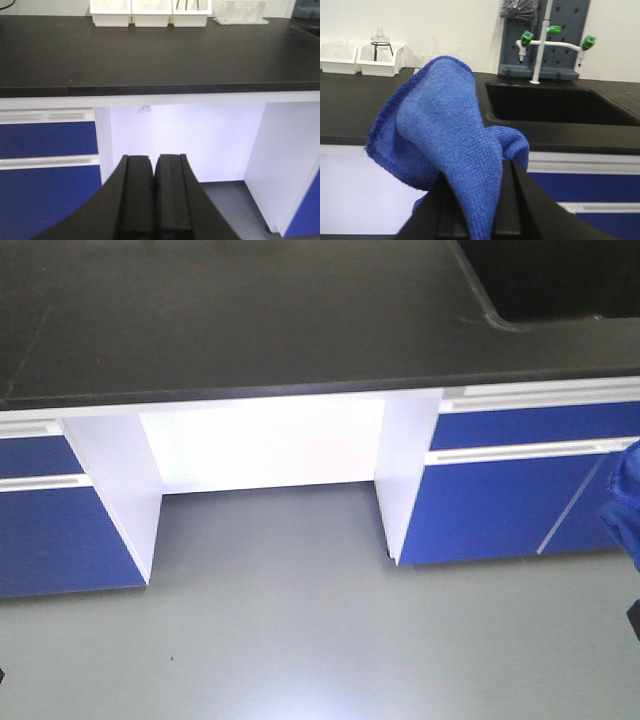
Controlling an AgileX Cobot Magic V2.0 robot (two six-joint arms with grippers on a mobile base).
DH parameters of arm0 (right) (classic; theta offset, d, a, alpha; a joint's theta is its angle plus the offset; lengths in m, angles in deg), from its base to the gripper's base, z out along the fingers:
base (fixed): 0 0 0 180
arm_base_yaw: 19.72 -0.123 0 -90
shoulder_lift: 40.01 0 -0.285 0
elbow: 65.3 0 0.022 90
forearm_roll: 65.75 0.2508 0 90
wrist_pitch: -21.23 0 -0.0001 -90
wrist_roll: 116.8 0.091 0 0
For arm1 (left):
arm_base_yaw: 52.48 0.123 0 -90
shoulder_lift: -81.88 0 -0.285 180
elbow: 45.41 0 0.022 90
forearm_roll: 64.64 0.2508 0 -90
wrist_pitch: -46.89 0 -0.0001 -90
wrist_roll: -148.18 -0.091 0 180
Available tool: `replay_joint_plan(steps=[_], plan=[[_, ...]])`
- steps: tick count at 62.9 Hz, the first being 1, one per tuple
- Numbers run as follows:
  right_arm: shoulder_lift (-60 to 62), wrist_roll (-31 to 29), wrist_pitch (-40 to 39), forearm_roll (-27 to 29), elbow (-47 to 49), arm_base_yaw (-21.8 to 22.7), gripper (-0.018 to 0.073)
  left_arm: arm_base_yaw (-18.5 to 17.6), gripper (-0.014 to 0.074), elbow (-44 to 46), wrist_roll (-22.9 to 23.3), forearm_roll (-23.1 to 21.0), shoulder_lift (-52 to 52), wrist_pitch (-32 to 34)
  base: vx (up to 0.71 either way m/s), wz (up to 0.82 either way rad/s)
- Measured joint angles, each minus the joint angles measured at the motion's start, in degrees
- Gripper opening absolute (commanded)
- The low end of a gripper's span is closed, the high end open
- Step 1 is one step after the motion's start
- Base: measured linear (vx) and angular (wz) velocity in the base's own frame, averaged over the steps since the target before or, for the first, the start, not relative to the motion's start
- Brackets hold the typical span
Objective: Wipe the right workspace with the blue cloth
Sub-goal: 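Drive the base to the other black counter holding the cloth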
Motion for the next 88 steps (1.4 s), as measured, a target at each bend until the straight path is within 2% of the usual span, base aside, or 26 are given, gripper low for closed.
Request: replay_joint_plan(steps=[24, 88], plan=[[0.0, 0.0, 0.0, 0.0, 0.0, 0.0, 0.0, 0.0, -0.0006, 0.0, 0.0, 0.0, 0.0, 0.0, -0.33, -0.42], [0.0, 0.0, 0.0, 0.0, 0.0, 0.0, 0.0, 0.0, -0.0006, 0.0, 0.0, 0.0, 0.0, 0.0, -0.2, -0.71]])
